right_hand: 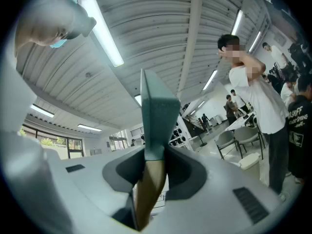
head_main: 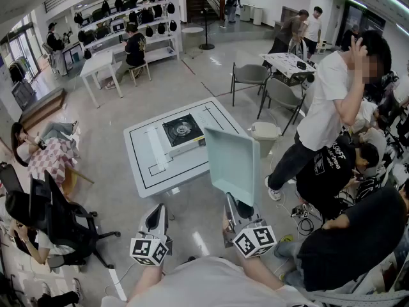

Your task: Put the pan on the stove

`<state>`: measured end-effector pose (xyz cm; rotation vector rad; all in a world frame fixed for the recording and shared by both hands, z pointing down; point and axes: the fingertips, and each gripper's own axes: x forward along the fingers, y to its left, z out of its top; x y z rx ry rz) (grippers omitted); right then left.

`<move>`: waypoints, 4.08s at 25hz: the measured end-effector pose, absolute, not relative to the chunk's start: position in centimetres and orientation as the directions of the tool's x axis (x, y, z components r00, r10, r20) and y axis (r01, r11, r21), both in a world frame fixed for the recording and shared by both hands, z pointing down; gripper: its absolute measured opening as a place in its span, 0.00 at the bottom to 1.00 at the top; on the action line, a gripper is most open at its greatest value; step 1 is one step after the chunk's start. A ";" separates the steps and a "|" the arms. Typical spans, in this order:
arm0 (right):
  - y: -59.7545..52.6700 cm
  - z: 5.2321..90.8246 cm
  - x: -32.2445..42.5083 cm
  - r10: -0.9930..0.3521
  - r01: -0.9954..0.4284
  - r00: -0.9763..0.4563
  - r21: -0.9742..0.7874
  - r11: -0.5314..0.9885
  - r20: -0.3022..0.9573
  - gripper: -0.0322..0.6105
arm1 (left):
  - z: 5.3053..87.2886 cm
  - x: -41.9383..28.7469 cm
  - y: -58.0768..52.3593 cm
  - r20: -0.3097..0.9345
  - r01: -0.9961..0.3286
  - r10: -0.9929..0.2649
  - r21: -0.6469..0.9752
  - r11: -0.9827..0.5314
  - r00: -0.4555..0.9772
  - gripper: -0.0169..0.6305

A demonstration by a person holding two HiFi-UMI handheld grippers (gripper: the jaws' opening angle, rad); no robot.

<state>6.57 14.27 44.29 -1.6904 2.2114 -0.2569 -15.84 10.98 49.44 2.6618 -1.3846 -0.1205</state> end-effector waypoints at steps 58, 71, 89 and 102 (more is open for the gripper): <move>-10.2 47.2 5.3 -0.931 -0.880 -0.323 -0.308 0.362 -0.173 0.24 | 52.4 -15.4 -12.8 -0.012 -0.823 -0.835 0.166 -0.544 0.550 0.04; -20.4 46.5 2.1 -0.936 -0.885 -0.313 -0.308 0.349 -0.160 0.24 | 52.4 -18.0 -23.6 -0.008 -0.799 -0.811 0.165 -0.578 0.585 0.04; -25.2 47.2 6.5 -0.912 -0.848 -0.391 -0.338 0.409 -0.123 0.24 | 51.8 -14.8 -26.7 -0.001 -0.855 -0.869 0.180 -0.487 0.495 0.04; -29.8 51.2 5.0 -0.811 -0.649 -0.582 -0.568 0.506 -0.058 0.24 | 53.0 -14.9 -27.6 0.031 -0.895 -0.908 0.190 -0.404 0.417 0.04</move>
